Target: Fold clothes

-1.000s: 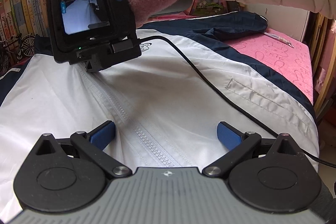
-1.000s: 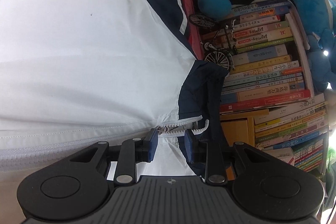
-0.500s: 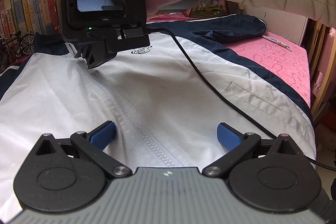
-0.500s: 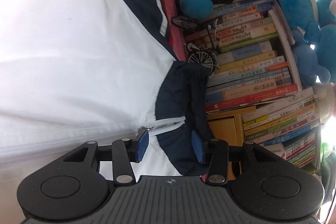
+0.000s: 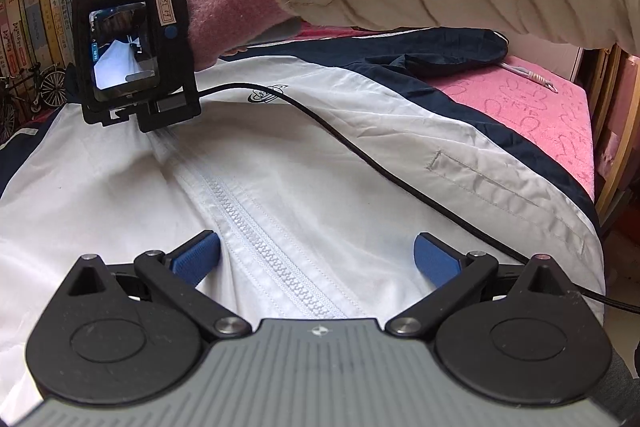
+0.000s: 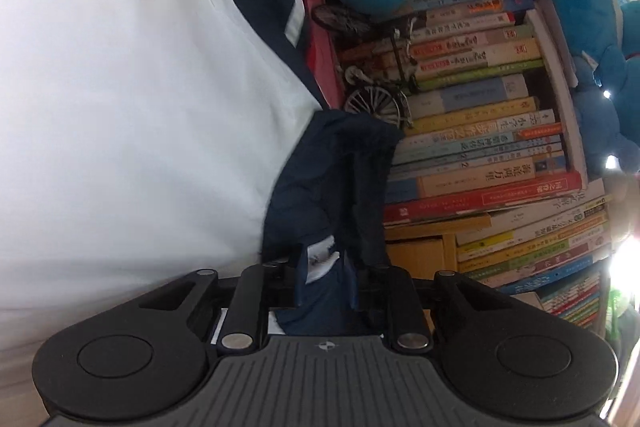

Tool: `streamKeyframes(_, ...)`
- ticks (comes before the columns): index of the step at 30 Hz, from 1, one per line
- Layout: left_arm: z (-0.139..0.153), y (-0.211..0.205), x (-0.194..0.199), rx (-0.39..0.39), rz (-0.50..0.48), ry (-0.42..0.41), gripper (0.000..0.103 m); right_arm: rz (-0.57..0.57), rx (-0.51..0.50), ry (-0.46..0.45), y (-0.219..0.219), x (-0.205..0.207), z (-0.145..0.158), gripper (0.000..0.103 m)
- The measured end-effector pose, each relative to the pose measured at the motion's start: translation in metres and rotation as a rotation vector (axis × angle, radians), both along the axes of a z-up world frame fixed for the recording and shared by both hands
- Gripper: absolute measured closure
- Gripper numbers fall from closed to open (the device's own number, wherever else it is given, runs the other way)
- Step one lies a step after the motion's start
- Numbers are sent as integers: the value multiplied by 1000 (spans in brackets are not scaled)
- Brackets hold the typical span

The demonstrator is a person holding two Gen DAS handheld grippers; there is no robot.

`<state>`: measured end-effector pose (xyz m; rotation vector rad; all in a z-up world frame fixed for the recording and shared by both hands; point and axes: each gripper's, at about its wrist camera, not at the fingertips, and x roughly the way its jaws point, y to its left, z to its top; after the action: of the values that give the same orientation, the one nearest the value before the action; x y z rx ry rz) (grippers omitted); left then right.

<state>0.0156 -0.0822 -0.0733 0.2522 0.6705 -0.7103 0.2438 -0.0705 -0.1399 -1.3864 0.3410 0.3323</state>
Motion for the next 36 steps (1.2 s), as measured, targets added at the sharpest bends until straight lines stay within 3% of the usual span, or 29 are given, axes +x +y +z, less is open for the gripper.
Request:
streamKeyframes(1, 0, 0, 0, -2, 0, 1, 0, -4, 23, -3, -2, -1, 5, 94)
streamKeyframes(3, 0, 1, 0, -1, -1, 1, 0, -2, 84, -7, -6, -8, 20, 59)
streamKeyframes(5, 0, 2, 0, -3, -1, 1, 0, 50, 81, 22, -12, -33, 31, 53)
streamKeyframes(8, 0, 3, 0, -3, -2, 1, 0, 130, 6, 58, -19, -68, 34, 55)
streamKeyframes(10, 0, 3, 0, -2, -2, 1, 0, 148, -56, 79, -19, -77, 24, 65)
streamKeyframes(12, 0, 4, 0, -4, -2, 1, 0, 88, -55, 113, -14, -69, 12, 95)
streamKeyframes(13, 0, 5, 0, -5, -2, 2, 0, 54, -51, 131, -12, -64, 6, 96)
streamKeyframes(16, 0, 5, 0, -8, -2, 3, 0, -124, 180, 206, -9, -48, 23, 98)
streamKeyframes(20, 1, 6, 1, -15, -2, 6, 0, -423, 678, 437, -37, -21, 64, 98)
streamKeyframes(23, 1, 6, 0, -16, -2, 6, 0, -568, 928, 524, -63, -9, 70, 98)
streamKeyframes(30, 1, 7, 1, -22, -1, 9, 0, -618, 1111, 515, -68, -8, 67, 99)
streamKeyframes(36, -1, 4, 2, -21, -1, 9, 0, -632, 1108, 445, -60, -1, 61, 99)
